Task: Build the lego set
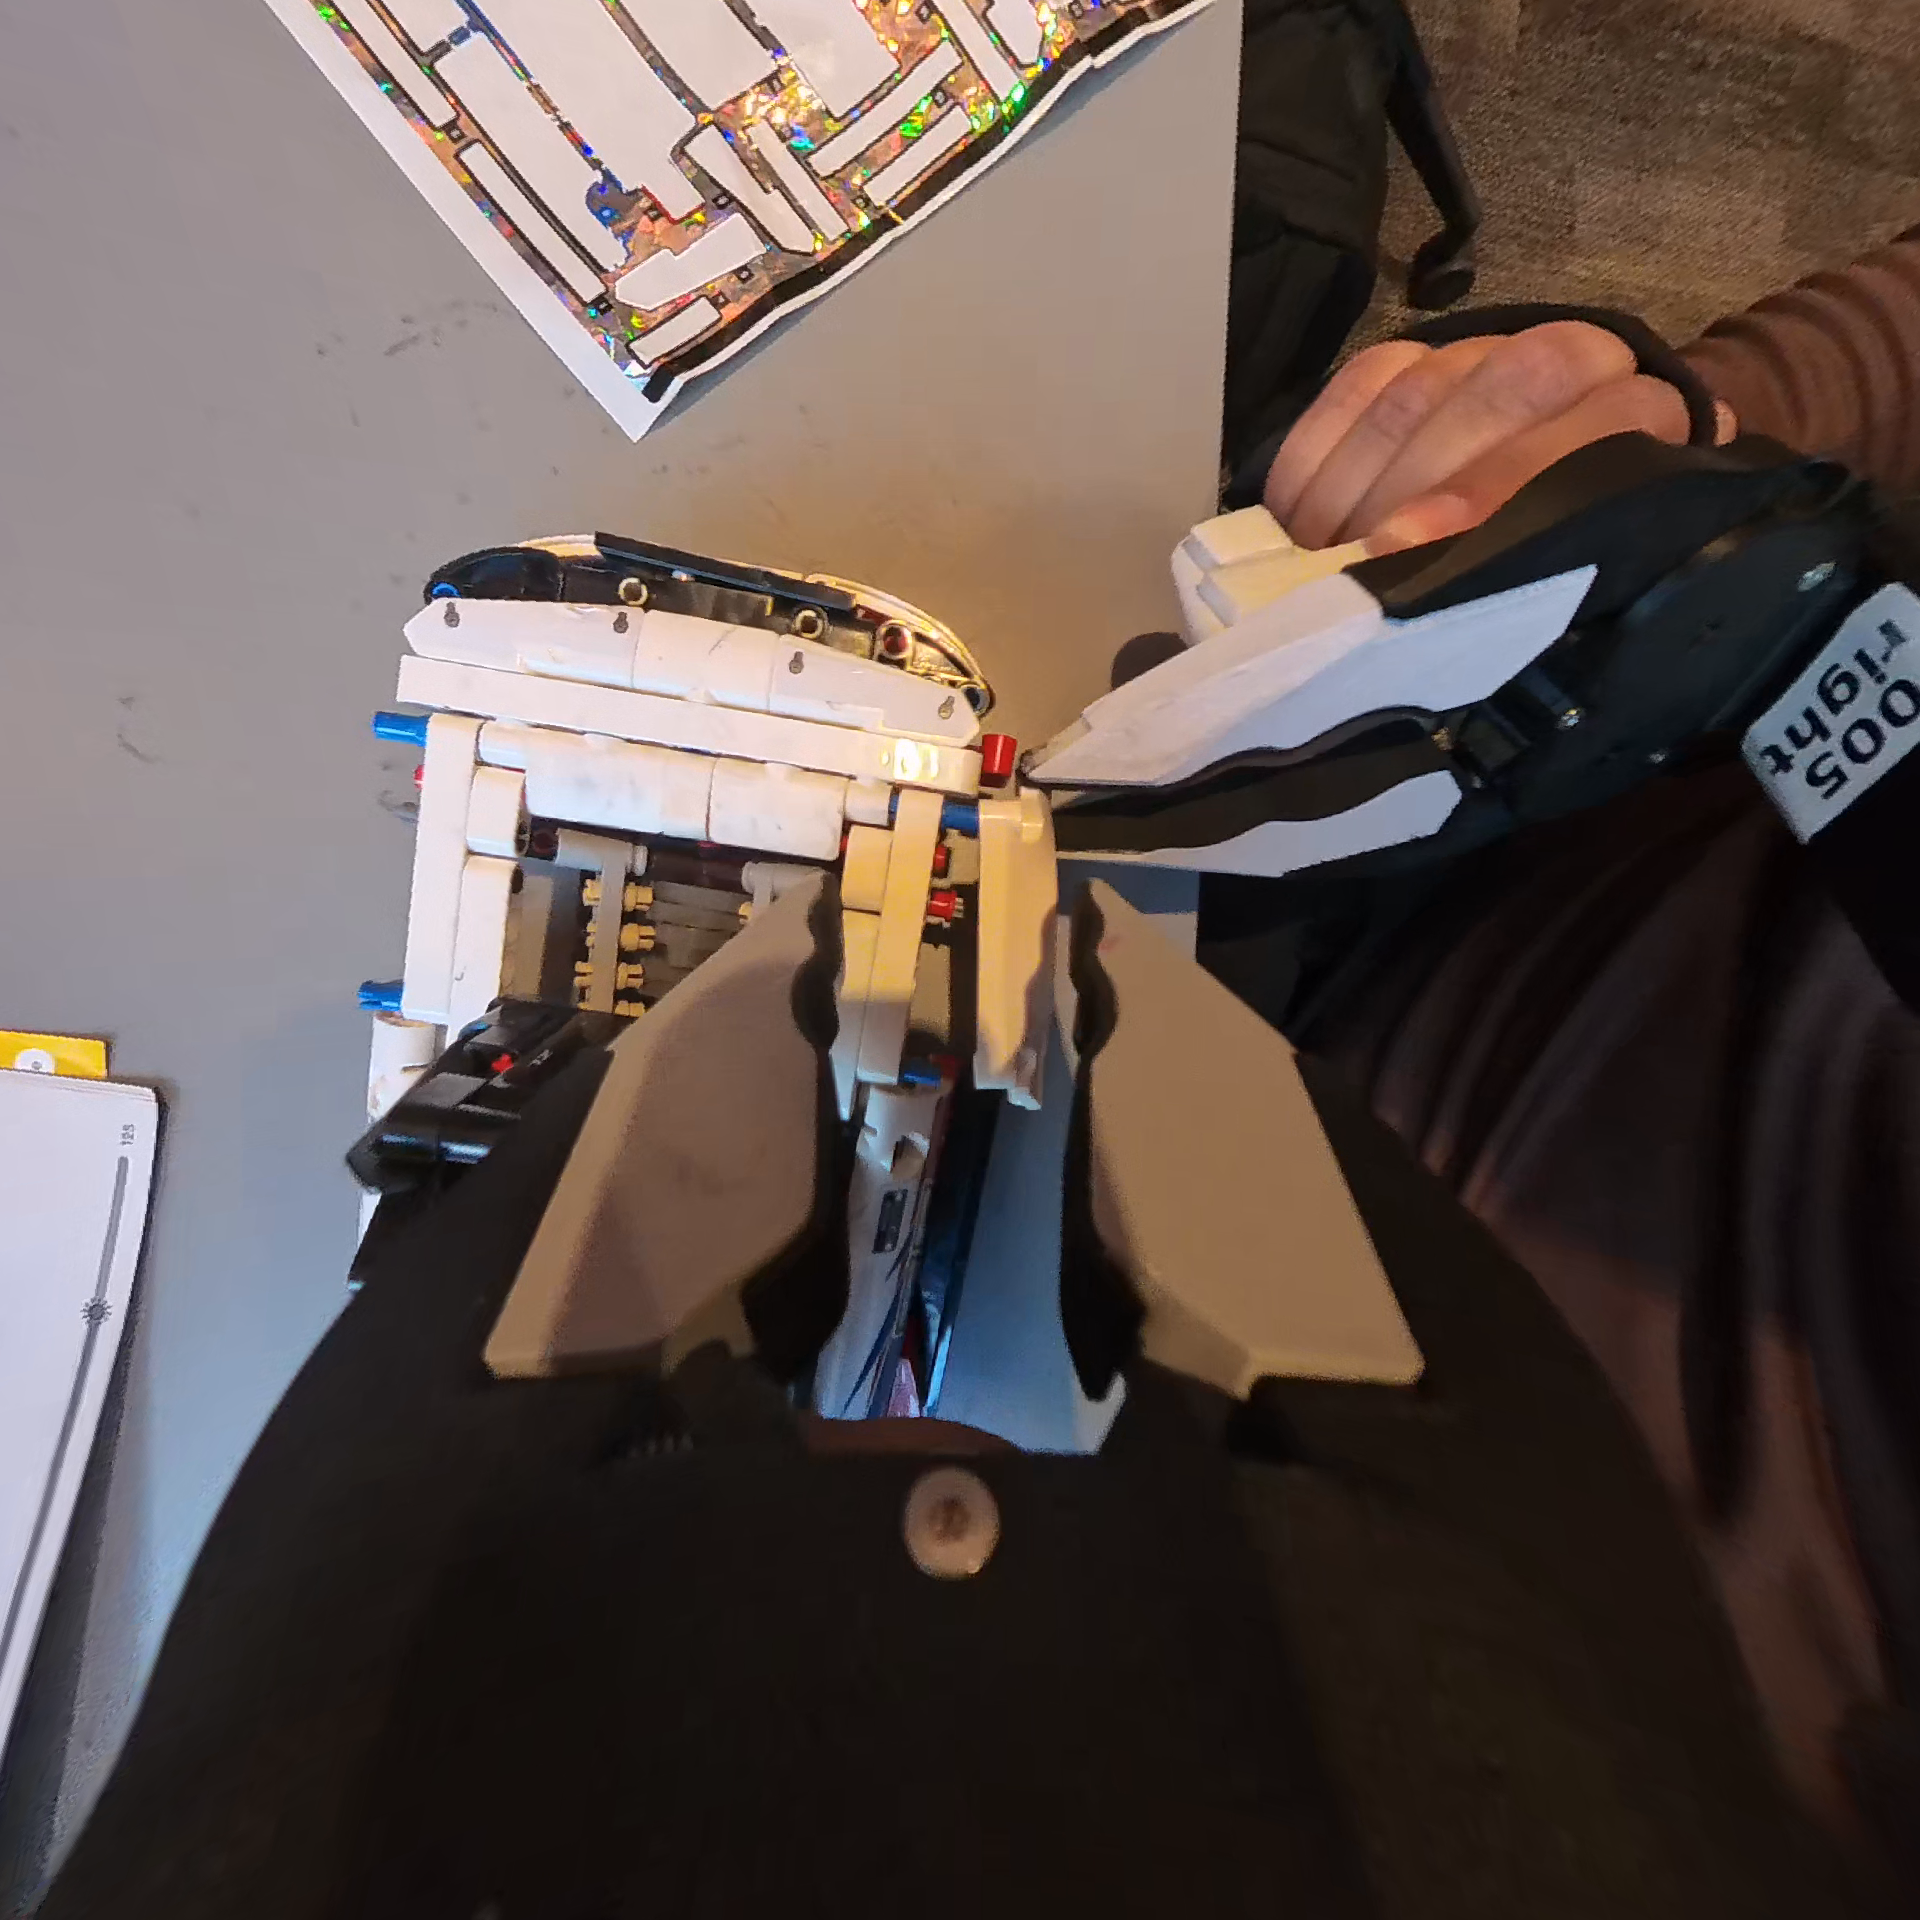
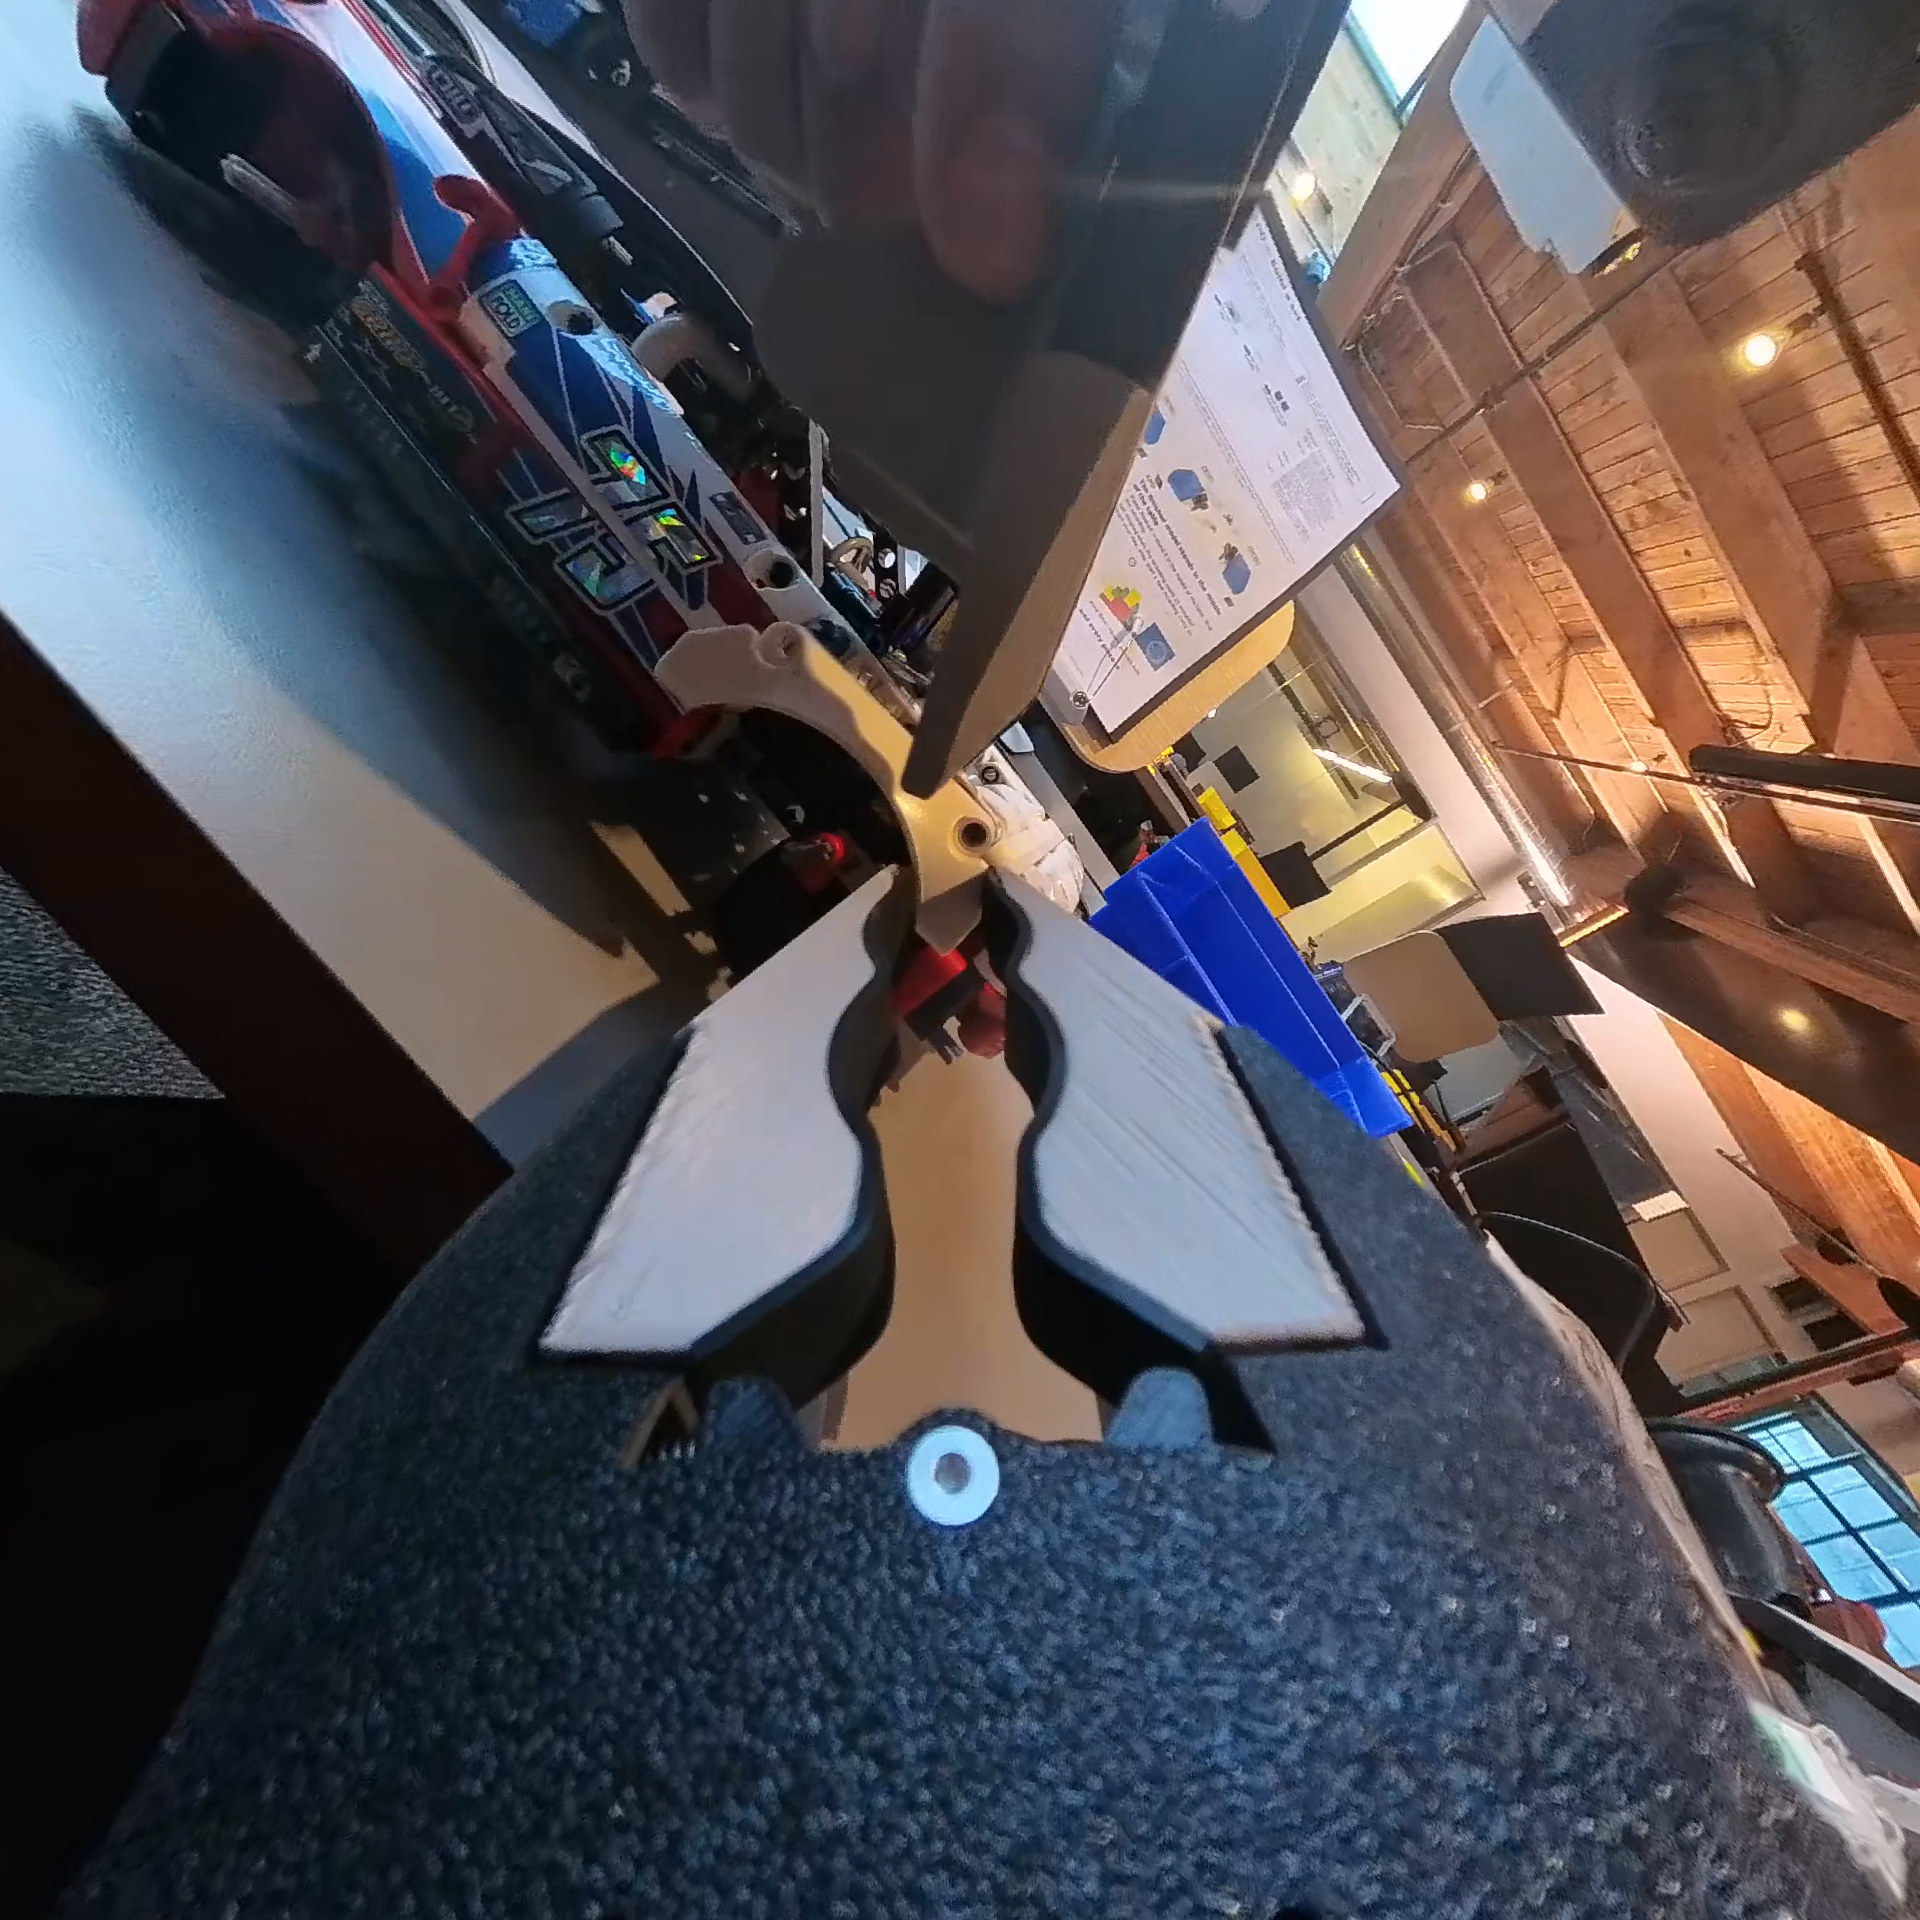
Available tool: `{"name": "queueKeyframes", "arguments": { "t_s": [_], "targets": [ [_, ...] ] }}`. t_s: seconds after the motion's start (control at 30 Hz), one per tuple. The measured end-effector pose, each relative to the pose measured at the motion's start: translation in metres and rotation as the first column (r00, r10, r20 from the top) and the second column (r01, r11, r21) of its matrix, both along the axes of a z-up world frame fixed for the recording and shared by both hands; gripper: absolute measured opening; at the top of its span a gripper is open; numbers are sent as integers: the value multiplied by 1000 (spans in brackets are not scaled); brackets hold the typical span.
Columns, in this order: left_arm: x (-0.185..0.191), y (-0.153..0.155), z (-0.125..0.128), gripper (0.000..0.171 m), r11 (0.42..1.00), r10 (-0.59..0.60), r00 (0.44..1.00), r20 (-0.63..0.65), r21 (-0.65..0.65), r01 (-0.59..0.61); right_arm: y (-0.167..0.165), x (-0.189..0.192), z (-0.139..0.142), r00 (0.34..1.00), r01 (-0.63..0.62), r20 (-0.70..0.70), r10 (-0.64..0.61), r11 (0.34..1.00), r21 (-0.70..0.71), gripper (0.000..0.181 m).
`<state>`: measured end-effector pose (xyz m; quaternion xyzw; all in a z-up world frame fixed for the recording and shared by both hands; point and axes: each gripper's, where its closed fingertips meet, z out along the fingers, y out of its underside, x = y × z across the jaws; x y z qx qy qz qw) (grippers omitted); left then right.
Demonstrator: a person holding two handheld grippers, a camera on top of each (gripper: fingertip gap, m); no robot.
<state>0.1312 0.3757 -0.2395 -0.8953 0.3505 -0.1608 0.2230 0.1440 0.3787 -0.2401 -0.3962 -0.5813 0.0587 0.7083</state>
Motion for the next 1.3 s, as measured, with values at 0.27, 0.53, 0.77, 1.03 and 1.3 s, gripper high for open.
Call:
{"name": "queueKeyframes", "arguments": {
  "t_s": [0.27,0.53,0.77,1.03,1.3],
  "targets": [
    [-2,2,0,36,1000,7,1000,-18,5,-6,1,0,-1,1000,14,2,-14,999,-31,13],
    [-2,3,1,37,1000,23,1000,-2,10,-23,2,-1,-1,999,51,10,-50,996,-80,13],
    [0,3,1,41,999,44,999,10,5,-44,3,-1,-2,996,90,8,-90,992,-86,13],
    [2,5,1,45,993,117,993,26,-3,-117,4,-1,-2,992,128,10,-128,989,-74,13],
    [1,8,-1,42,981,194,981,19,20,-194,5,-2,-2,986,162,44,-160,985,-65,13]
  ]
}}
